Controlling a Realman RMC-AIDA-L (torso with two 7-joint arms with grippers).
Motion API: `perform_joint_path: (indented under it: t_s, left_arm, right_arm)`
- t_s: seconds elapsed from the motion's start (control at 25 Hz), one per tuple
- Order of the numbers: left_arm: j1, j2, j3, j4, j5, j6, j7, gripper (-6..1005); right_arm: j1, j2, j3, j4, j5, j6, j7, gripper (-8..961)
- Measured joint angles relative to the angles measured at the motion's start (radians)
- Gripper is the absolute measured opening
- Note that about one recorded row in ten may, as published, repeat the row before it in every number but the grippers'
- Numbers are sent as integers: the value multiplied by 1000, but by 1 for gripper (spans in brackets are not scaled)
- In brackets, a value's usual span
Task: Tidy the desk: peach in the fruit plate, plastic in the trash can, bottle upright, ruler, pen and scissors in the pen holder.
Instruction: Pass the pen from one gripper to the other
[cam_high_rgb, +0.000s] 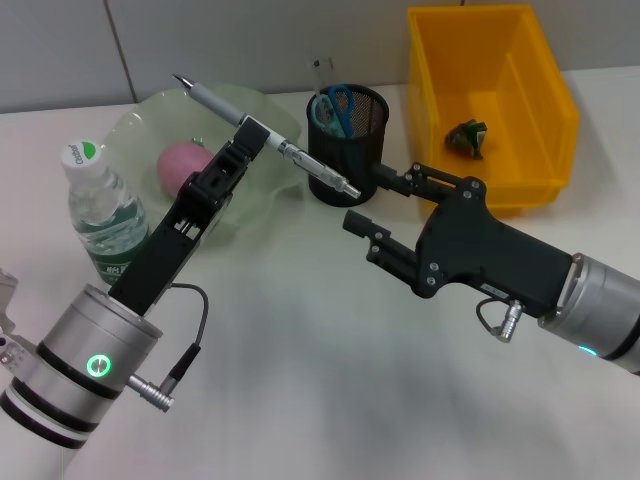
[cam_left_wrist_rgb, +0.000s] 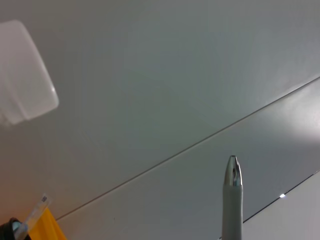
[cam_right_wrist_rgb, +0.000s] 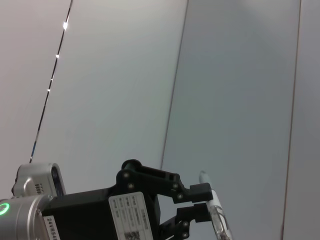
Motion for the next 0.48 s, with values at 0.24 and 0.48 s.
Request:
perform_joint_path:
  t_s: [0.24,0.48]
  left_arm:
    - [-1,0,0,-2,0,-2,-12,212]
    - [-2,0,-3,-7,-1,-9,-23,215]
  right_arm:
    - [17,2,12,18,6,23,-25,609]
    - [36,2,19,58,7,31,-102,653]
